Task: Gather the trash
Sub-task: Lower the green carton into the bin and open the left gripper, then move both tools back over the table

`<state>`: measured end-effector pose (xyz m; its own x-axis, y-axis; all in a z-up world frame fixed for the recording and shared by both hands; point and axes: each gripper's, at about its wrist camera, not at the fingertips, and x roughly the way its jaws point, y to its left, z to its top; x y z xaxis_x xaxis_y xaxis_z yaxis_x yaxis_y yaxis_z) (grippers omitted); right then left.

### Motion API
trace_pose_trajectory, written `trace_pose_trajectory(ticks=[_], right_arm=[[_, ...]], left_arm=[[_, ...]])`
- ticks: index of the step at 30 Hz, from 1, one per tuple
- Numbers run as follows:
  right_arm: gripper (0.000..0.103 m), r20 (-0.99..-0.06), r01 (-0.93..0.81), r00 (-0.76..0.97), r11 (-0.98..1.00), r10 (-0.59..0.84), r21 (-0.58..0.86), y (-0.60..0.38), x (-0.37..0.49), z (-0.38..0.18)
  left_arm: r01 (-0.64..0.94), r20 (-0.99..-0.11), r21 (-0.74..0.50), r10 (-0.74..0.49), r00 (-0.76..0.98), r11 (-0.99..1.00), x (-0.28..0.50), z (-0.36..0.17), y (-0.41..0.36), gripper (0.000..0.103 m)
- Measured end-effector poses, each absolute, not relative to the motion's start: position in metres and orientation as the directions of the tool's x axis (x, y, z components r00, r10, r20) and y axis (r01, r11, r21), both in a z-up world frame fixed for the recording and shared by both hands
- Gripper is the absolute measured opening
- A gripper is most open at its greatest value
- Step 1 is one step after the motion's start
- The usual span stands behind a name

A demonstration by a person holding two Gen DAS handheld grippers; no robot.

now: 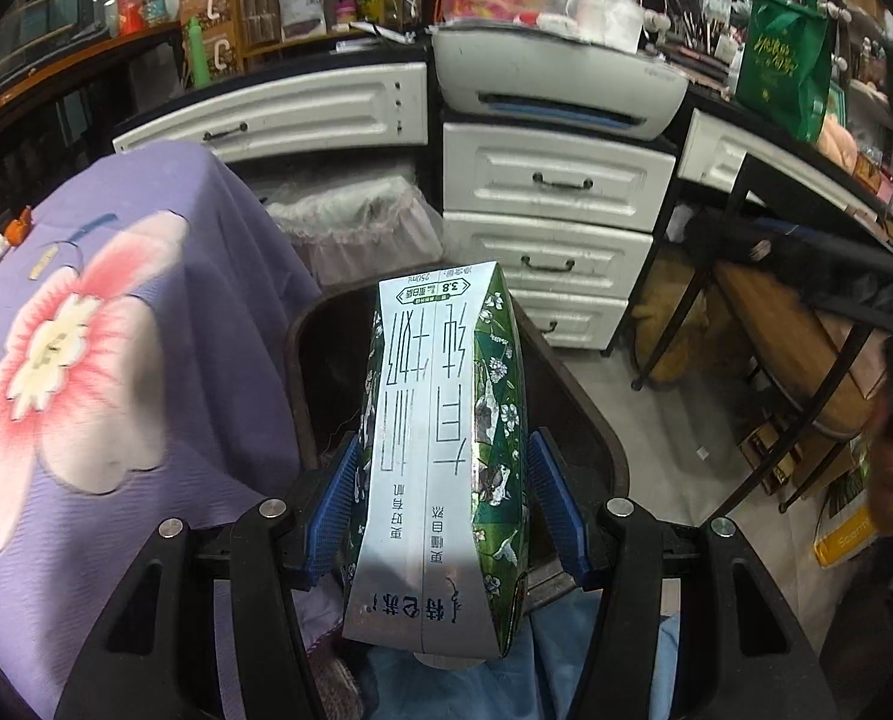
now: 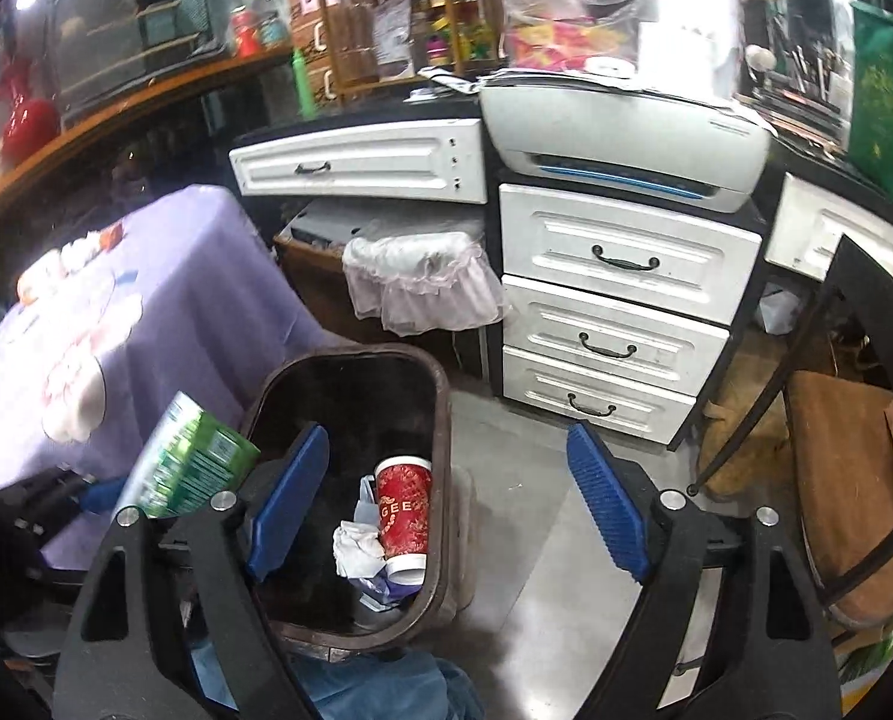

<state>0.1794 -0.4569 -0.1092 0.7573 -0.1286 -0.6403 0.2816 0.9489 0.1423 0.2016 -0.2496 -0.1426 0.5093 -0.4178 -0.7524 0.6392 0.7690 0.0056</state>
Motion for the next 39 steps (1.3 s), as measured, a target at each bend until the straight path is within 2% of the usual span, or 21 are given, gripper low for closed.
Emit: trace_pose_trajectory(ticks=[11,13,14,15,22,33,39], right_arm=[[0.081,-0.64,0.281,0.76,0.946,-0.119,0.159,-0.46,0.176,-0.108],[0.081,-0.639,0.279,0.76,0.947,-0.118,0.157,-0.459,0.176,-0.107],[0.081,-0.638,0.278,0.761,0.948,-0.117,0.157,-0.458,0.176,-0.107],[0.081,-0.637,0.277,0.762,0.948,-0.117,0.157,-0.458,0.176,-0.106],[0.082,-0.637,0.276,0.762,0.948,-0.116,0.157,-0.457,0.176,-0.105],[0.084,-0.631,0.241,0.771,0.956,-0.086,0.165,-0.444,0.182,-0.099],[0.084,-0.625,0.197,0.779,0.966,-0.049,0.17,-0.428,0.188,-0.093]], left_arm=[[0.655,-0.777,0.062,-0.375,0.505,0.753,0.215,-0.169,-0.27,0.057],[0.653,-0.777,0.075,-0.366,0.512,0.754,0.216,-0.17,-0.273,0.064],[0.647,-0.772,0.084,-0.36,0.523,0.758,0.216,-0.17,-0.274,0.076],[0.639,-0.764,0.09,-0.358,0.536,0.764,0.216,-0.169,-0.274,0.082],[0.646,-0.744,0.096,-0.377,0.552,0.757,0.203,-0.158,-0.27,0.087],[0.652,-0.645,0.077,-0.461,0.609,0.754,0.171,-0.106,-0.246,0.096],[0.646,-0.61,0.062,-0.483,0.628,0.761,0.164,-0.083,-0.226,0.097]])
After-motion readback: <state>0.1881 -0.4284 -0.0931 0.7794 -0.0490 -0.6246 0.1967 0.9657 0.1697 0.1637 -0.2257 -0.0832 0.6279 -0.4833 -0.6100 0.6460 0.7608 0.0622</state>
